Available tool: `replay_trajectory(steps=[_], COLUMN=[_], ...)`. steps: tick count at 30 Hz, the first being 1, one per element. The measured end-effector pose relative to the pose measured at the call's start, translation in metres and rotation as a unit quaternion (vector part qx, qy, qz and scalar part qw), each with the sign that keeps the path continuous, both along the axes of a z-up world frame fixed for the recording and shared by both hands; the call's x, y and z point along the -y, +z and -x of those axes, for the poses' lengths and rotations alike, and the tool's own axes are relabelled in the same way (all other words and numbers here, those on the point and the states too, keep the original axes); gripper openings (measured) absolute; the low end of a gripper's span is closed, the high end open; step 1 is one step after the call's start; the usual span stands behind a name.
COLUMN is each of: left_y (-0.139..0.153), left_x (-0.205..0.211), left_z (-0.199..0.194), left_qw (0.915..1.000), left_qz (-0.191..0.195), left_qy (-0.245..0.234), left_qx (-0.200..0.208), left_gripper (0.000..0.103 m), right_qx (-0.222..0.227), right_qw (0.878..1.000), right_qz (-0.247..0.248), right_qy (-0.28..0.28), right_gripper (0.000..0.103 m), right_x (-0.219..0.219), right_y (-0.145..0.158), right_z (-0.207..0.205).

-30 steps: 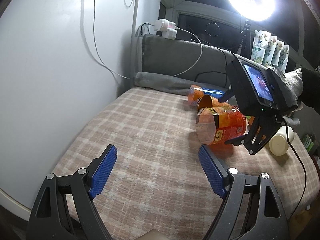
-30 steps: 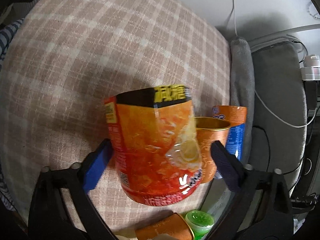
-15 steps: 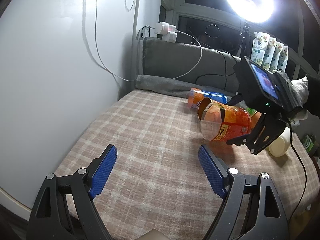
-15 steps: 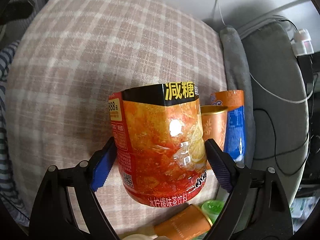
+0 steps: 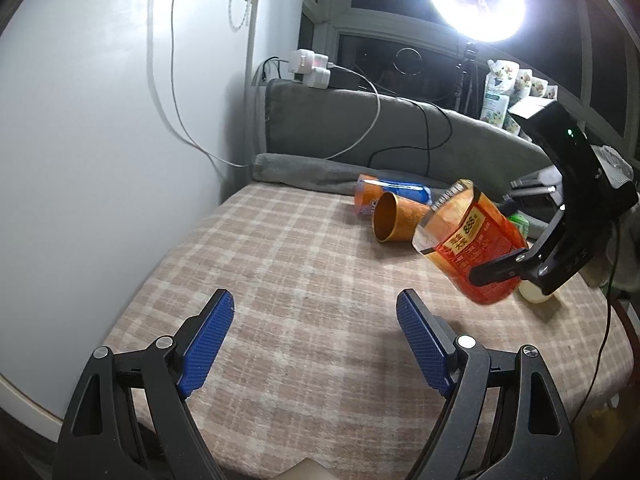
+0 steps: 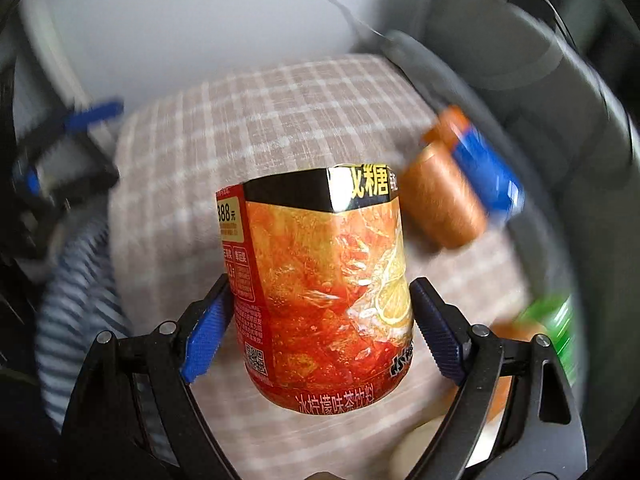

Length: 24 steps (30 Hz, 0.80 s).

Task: Flip cup upright
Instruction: 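Lift the bottle with the right tool and rotate it upright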

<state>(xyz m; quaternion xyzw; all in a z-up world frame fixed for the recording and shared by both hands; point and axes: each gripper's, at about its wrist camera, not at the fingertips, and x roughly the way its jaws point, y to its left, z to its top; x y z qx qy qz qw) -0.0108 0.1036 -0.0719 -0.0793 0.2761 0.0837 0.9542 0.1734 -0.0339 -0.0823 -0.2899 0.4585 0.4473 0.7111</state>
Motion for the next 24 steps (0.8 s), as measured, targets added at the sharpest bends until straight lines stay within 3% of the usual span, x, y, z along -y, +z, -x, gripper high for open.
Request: replay_trajectory(steps=[2,5,7,11,13,15,17,24], left_y=[0.0,0.001,0.002,0.003,0.003,0.004,0.004,0.005], left_x=[0.003,0.009,0.014,0.022,0.026,0.029,0.032,0.039], left_z=[0.001,0.001,0.001,0.0,-0.001,-0.001,-0.003,-0.011], left_qw=[1.0,0.9999,0.9999,0.9996,0.9994,0.9991,0.9988,0.9972], left_qz=[0.002,0.001,-0.001,-0.001,0.0,0.0,0.002,0.018], left_qy=[-0.004,-0.012,-0.017,-0.029,-0.035,-0.041,-0.048,-0.071], left_qx=[0.0,0.0,0.001,0.0,-0.002,-0.003,-0.006,-0.019], left_gripper=[0.084,0.084,0.084,0.084,0.084,0.084,0.084,0.084], right_qx=[-0.049,-0.12,-0.172,-0.262,-0.287,-0.301,-0.309,-0.304], right_qw=[0.997,0.982,0.963,0.914,0.896,0.886,0.879,0.88], right_qz=[-0.026,-0.076,-0.104,-0.145,-0.155,-0.161,-0.163,-0.159], right_qy=[-0.055,-0.127,-0.177,-0.272,-0.301,-0.315,-0.325,-0.328], right_gripper=[0.089,0.089,0.089,0.089,0.089,0.089,0.089,0.09], right_x=[0.016,0.039,0.053,0.083,0.093,0.098,0.1,0.098], right_y=[-0.005,-0.011,-0.018,-0.041,-0.051,-0.057,-0.061,-0.064], right_z=[-0.003,-0.004,-0.006,-0.011,-0.01,-0.011,-0.008,-0.009])
